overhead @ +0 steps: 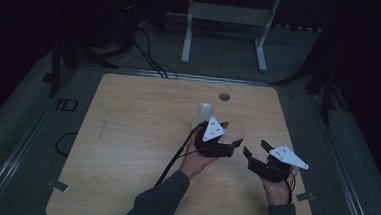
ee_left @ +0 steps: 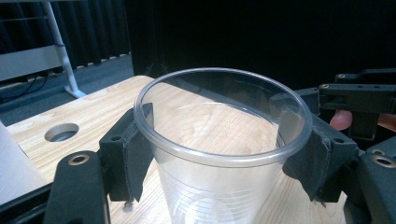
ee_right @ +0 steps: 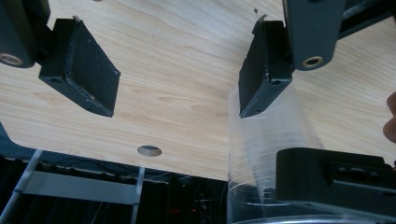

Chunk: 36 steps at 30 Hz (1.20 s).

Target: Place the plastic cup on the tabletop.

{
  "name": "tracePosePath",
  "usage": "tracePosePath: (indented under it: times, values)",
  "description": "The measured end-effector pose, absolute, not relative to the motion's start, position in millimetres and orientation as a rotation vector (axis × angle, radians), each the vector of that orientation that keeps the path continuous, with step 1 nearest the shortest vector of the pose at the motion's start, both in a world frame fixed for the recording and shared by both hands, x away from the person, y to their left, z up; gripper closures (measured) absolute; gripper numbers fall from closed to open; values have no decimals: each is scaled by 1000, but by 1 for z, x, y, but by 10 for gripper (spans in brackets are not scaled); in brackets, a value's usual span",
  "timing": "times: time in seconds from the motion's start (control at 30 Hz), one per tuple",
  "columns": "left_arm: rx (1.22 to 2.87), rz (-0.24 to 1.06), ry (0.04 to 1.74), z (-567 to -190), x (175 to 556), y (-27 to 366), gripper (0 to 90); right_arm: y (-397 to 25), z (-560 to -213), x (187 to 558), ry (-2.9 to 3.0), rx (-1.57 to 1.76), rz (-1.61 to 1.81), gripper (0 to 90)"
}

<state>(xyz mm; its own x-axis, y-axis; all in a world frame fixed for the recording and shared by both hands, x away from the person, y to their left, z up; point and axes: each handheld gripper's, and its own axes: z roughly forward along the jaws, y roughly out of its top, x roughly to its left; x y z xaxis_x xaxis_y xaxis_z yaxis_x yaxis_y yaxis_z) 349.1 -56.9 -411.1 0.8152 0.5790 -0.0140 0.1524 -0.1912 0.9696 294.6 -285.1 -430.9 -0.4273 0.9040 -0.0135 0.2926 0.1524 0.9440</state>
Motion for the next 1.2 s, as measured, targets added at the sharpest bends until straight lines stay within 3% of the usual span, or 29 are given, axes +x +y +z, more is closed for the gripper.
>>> tracePosePath:
  times: [1.2]
  values:
    - [1727,402,567,-437,345,-49,283,-293,-429,293,1788,1159,1280,288]
